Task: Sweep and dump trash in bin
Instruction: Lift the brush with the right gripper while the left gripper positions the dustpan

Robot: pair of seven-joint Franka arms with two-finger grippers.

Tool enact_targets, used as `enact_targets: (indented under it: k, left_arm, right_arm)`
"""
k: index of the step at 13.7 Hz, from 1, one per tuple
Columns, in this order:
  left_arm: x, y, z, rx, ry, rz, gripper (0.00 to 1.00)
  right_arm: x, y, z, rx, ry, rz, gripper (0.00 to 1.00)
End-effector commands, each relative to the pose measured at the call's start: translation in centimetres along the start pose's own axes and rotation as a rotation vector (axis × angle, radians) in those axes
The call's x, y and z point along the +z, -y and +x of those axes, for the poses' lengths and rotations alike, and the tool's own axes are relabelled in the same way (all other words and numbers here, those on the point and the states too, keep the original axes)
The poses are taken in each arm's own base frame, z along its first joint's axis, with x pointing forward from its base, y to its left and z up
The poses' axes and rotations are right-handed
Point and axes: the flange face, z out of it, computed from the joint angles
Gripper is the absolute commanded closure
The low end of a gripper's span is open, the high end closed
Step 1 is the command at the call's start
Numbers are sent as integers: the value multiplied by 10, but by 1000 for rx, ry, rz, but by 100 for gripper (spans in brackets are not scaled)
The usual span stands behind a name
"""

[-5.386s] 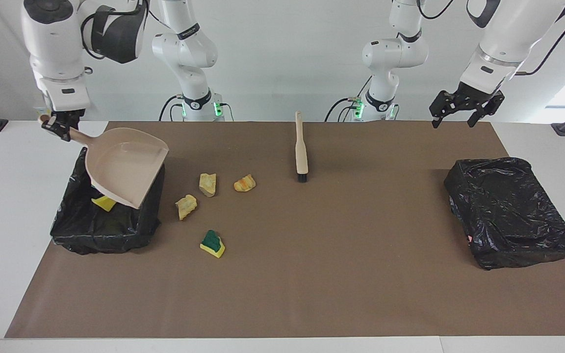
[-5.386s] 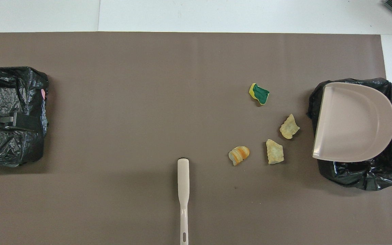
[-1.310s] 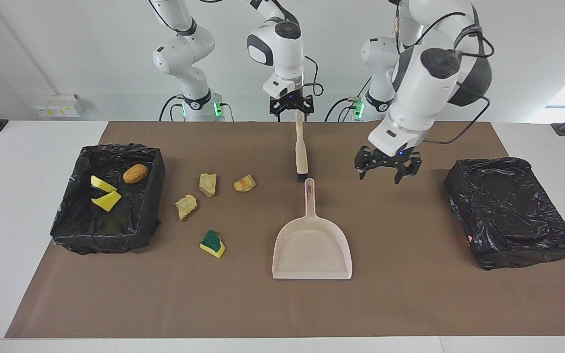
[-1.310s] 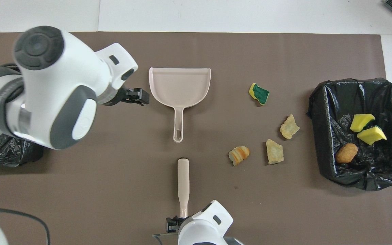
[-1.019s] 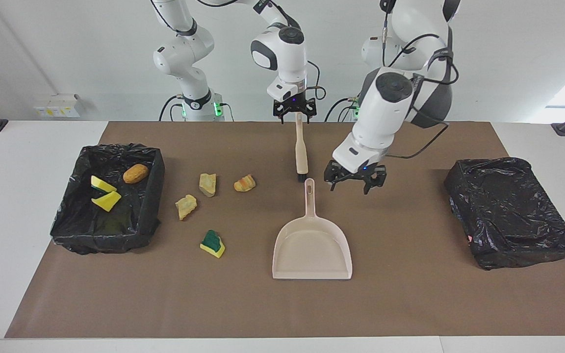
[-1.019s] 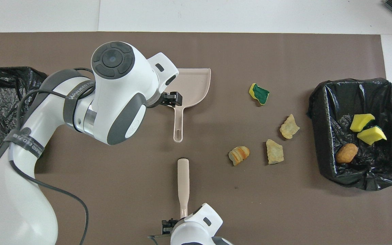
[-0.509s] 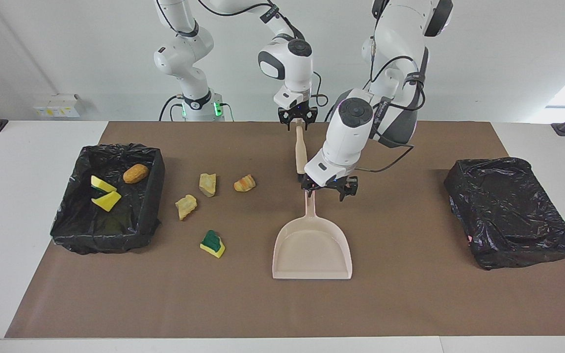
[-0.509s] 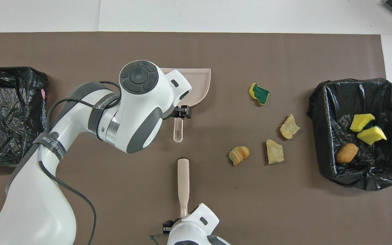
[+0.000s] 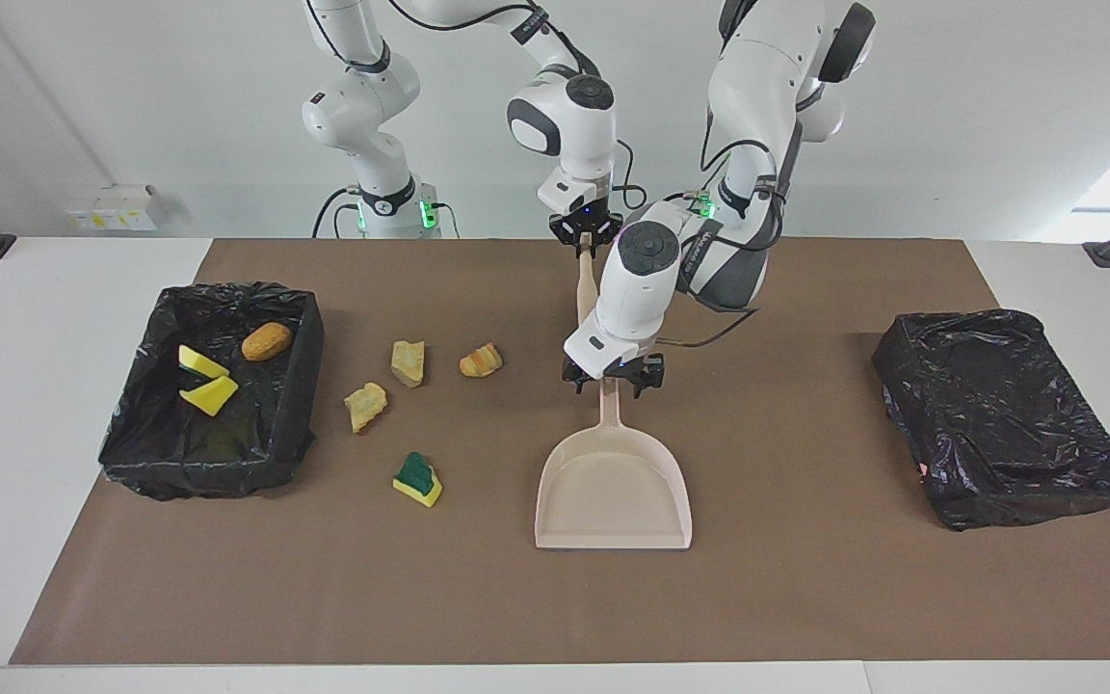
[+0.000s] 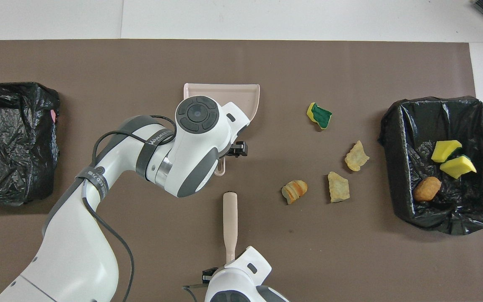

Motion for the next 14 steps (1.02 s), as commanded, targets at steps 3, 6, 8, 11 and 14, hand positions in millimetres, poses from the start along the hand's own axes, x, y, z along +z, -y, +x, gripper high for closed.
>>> enact_targets:
  k: [3,6,8,11,14]
  left_arm:
    - [-9,3,-6,-3,25,38,56]
    - [-10,6,-4,21,26,65,100]
    - [-13,12,-1,94,5,106,100]
    - [-20,19,1,175,0,120,100]
    - [-64,70,6,365,35,153,100]
  right_arm:
    - [-50,-54,32,98,-1,-75,100]
    - [-62,-98,58,126,10,-152,100]
    - [-62,-127,77,110,8,-219,100]
    - [-68,-187,119,35,4,-271,100]
    - [-67,-236,148,-73,-19,-371,100]
